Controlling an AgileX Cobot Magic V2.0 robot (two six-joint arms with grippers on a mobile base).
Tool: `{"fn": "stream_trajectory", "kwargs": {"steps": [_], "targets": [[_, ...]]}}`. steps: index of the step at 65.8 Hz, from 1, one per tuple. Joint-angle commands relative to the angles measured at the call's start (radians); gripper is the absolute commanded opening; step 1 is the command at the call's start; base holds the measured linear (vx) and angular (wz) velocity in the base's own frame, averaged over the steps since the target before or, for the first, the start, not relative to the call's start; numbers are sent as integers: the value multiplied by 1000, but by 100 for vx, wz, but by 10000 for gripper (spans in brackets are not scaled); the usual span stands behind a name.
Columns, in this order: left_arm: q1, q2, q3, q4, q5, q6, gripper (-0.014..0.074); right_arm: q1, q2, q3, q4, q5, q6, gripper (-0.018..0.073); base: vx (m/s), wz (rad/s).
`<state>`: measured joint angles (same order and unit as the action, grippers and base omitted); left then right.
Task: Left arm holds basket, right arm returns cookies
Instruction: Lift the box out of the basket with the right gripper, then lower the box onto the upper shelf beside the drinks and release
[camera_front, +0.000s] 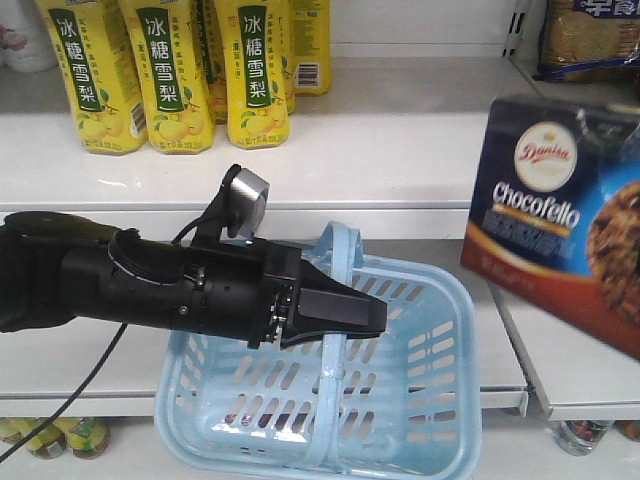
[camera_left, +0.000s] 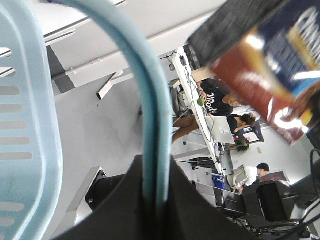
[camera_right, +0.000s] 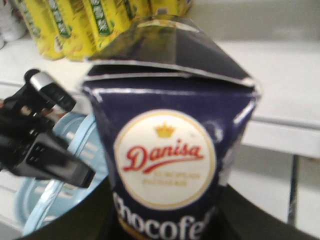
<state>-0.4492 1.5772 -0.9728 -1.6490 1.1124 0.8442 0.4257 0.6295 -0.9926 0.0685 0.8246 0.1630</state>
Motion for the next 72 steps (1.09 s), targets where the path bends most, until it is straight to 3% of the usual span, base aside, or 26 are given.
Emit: {"fn": "stream_trajectory", "kwargs": {"steps": [1, 23, 44, 54, 72], "targets": [[1, -49, -34, -130, 46, 14, -6, -7, 60, -69, -135, -152, 37, 98, 0, 0], [1, -49, -34, -130, 46, 14, -6, -8, 381, -85, -555, -489, 325, 98, 0, 0], [1, -49, -34, -130, 46, 14, -6, -8, 686, -144, -955, -446, 777, 98, 0, 0], [1, -49, -34, -130, 46, 14, -6, -8, 747, -165, -1056, -398, 911, 99, 0, 0], [1, -49, -34, -130, 46, 14, -6, -8, 760, -166, -1136, -451, 983, 172, 0, 0]]}}
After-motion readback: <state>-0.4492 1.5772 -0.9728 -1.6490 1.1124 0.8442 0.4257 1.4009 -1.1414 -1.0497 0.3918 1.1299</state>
